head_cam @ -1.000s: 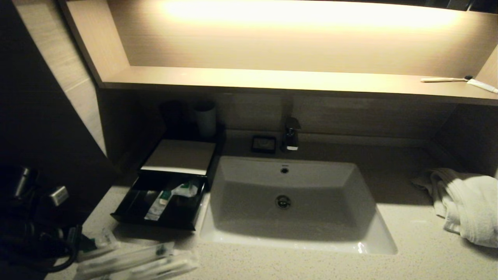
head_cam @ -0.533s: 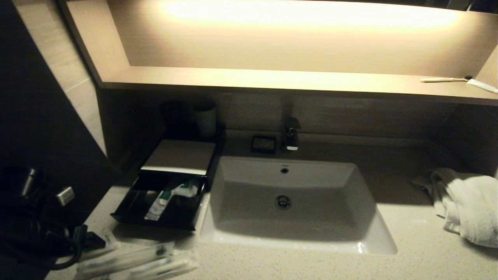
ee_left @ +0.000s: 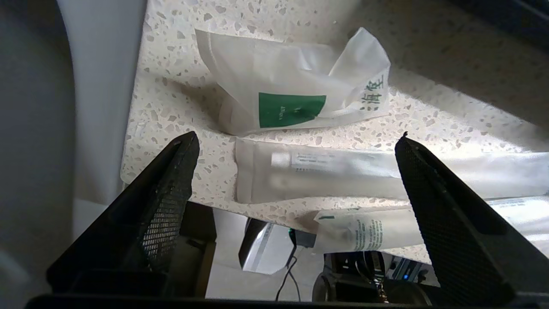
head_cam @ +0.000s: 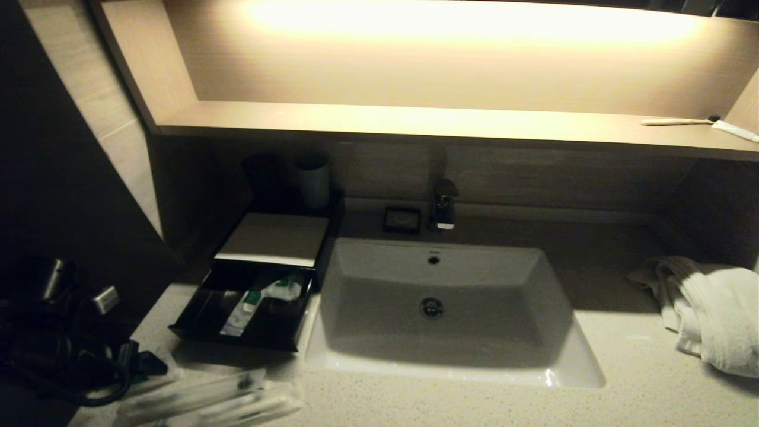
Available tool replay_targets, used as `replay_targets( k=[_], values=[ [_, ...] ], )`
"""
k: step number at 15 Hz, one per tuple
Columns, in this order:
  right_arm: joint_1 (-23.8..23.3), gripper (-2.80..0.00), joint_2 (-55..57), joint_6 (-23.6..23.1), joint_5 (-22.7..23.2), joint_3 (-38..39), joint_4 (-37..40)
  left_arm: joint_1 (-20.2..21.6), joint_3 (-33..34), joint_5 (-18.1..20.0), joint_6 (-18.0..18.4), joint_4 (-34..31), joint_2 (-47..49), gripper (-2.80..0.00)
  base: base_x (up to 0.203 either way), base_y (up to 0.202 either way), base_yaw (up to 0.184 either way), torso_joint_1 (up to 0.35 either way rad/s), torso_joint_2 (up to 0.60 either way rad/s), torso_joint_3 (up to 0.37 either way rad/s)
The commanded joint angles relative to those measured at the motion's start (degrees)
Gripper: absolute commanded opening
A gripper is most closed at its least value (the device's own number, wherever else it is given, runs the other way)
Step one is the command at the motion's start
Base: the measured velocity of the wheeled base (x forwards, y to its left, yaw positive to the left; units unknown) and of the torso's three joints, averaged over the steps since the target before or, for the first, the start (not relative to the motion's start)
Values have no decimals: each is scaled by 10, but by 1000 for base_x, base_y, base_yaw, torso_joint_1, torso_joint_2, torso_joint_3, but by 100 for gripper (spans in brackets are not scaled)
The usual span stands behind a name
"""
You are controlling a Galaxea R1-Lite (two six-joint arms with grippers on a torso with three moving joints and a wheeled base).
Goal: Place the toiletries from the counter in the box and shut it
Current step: Pick up the bathroom toiletry
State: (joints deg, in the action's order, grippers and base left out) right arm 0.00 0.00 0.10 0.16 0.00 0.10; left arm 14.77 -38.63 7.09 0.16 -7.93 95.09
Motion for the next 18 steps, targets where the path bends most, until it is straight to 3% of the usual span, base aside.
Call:
replay_targets(
  k=[1, 18],
  values=[
    [0, -280, 0, 0, 0, 0, 0, 1, 0, 4, 0, 1, 10, 0, 0, 0, 0, 0, 0, 0],
    [0, -280, 0, 0, 0, 0, 0, 2, 0, 1, 2, 20, 53, 0, 0, 0, 0, 0, 0, 0]
  ],
)
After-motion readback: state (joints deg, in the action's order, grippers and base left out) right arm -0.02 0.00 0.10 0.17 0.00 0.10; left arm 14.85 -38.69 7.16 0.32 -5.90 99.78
